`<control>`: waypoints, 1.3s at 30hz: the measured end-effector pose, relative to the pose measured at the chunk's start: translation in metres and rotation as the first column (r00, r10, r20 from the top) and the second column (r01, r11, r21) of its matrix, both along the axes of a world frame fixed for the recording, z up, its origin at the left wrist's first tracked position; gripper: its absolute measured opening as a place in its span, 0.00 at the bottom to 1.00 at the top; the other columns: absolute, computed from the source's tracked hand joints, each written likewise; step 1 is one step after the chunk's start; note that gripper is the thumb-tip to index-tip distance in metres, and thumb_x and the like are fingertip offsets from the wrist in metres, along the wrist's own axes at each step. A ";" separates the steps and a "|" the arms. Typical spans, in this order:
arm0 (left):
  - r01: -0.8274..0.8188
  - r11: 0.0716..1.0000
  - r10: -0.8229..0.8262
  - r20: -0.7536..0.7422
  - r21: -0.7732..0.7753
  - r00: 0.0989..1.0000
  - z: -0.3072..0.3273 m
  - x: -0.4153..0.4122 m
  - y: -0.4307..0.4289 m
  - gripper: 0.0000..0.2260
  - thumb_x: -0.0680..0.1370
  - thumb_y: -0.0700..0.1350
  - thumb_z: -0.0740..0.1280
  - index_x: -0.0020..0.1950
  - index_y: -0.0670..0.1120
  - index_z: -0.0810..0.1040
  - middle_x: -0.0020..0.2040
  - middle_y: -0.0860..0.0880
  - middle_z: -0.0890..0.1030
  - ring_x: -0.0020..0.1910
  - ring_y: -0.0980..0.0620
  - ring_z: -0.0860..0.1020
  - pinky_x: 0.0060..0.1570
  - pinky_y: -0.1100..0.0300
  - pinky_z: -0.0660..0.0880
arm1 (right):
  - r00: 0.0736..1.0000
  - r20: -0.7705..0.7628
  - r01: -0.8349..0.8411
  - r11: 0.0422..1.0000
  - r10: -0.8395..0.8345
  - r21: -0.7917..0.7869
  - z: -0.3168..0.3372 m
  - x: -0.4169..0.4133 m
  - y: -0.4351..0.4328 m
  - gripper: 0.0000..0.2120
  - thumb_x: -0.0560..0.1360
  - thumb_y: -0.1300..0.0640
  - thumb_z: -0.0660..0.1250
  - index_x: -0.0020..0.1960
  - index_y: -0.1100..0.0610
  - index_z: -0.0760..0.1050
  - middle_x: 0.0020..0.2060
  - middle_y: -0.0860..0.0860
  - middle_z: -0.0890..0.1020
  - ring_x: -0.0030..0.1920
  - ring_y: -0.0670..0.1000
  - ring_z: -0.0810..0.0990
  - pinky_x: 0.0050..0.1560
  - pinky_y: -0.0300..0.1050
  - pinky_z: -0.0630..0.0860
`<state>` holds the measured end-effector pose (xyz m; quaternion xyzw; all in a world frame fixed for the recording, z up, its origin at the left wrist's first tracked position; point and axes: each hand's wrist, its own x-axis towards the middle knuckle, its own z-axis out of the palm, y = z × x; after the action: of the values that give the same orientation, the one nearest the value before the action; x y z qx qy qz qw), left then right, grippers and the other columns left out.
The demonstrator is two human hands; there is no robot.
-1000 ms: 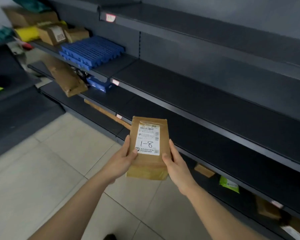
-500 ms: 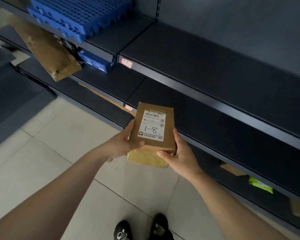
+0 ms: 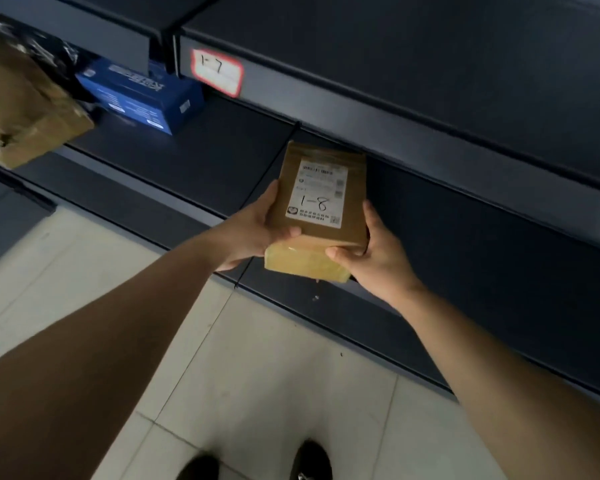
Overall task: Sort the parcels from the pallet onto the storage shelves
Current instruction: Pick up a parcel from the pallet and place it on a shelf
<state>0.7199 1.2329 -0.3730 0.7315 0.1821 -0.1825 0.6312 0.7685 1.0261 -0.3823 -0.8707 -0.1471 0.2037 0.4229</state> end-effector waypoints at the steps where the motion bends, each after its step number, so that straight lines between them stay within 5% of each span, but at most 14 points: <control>1: 0.015 1.000 -0.015 0.018 0.021 1.000 -0.010 0.014 0.006 0.44 0.77 0.41 0.68 0.79 0.55 0.38 0.73 0.48 0.68 0.66 0.46 0.71 0.66 0.42 0.69 | 1.000 0.020 0.011 1.000 -0.011 -0.008 -0.009 0.012 0.006 0.43 0.73 0.58 0.73 0.79 0.50 0.51 0.70 0.47 0.71 0.68 0.44 0.68 0.65 0.37 0.65; 4: 0.059 0.989 -0.068 0.067 0.135 0.995 -0.039 0.047 0.021 0.43 0.78 0.46 0.68 0.79 0.54 0.37 0.75 0.49 0.66 0.70 0.45 0.68 0.70 0.44 0.65 | 0.995 0.100 0.019 0.998 -0.013 -0.066 -0.036 0.047 0.027 0.40 0.73 0.56 0.74 0.78 0.50 0.56 0.69 0.49 0.72 0.67 0.45 0.70 0.69 0.43 0.68; 8: 0.119 0.868 -0.216 0.150 0.483 0.965 -0.055 0.072 0.029 0.44 0.78 0.47 0.68 0.78 0.46 0.36 0.77 0.49 0.62 0.73 0.49 0.64 0.67 0.63 0.61 | 0.958 0.285 0.050 0.949 0.042 -0.310 -0.055 0.069 0.045 0.38 0.77 0.50 0.68 0.79 0.56 0.53 0.69 0.56 0.67 0.67 0.54 0.70 0.66 0.45 0.68; 13: 0.171 0.613 -0.368 0.087 0.771 0.926 -0.056 0.097 0.034 0.45 0.78 0.48 0.68 0.78 0.41 0.35 0.79 0.43 0.54 0.73 0.44 0.65 0.70 0.51 0.64 | 0.795 0.564 0.106 0.863 0.224 -0.493 -0.055 0.072 0.060 0.30 0.78 0.49 0.64 0.75 0.61 0.61 0.72 0.58 0.62 0.70 0.58 0.65 0.62 0.51 0.72; 18: 0.224 0.415 -0.412 -0.037 0.882 0.911 -0.045 0.099 0.030 0.44 0.78 0.51 0.67 0.78 0.40 0.38 0.78 0.41 0.53 0.74 0.41 0.62 0.71 0.49 0.63 | 0.818 0.508 0.097 0.806 0.269 -0.583 -0.048 0.071 0.062 0.32 0.78 0.50 0.65 0.76 0.61 0.58 0.72 0.56 0.60 0.69 0.58 0.65 0.59 0.52 0.74; 24: 0.262 0.159 -0.451 -0.166 0.952 0.877 -0.025 0.065 0.018 0.43 0.77 0.53 0.68 0.79 0.40 0.43 0.79 0.42 0.47 0.78 0.42 0.46 0.75 0.44 0.50 | 0.908 0.372 0.104 0.757 0.193 -0.645 -0.020 0.034 0.044 0.40 0.77 0.48 0.68 0.79 0.54 0.48 0.77 0.57 0.52 0.75 0.58 0.57 0.65 0.57 0.70; 33: 0.247 0.004 -0.686 -0.177 0.969 0.706 0.046 -0.008 -0.028 0.28 0.75 0.45 0.70 0.72 0.41 0.63 0.66 0.43 0.70 0.67 0.44 0.67 0.67 0.51 0.65 | 0.961 0.262 0.143 0.655 0.087 -0.742 0.050 -0.076 -0.025 0.31 0.78 0.48 0.64 0.76 0.54 0.57 0.73 0.54 0.63 0.76 0.56 0.56 0.72 0.54 0.59; 39: 0.236 -0.071 -0.824 -0.190 0.969 0.533 0.106 -0.061 -0.094 0.26 0.76 0.48 0.69 0.70 0.43 0.65 0.65 0.46 0.70 0.65 0.47 0.68 0.64 0.54 0.67 | 0.970 0.207 0.239 0.615 -0.125 -0.752 0.106 -0.168 -0.086 0.30 0.77 0.48 0.66 0.75 0.53 0.59 0.73 0.53 0.64 0.76 0.55 0.57 0.74 0.53 0.56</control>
<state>0.6592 1.1389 -0.2666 0.9656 -0.2335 -0.0906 -0.0698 0.6006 0.9403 -0.2760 -0.9893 0.0153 0.1442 0.0180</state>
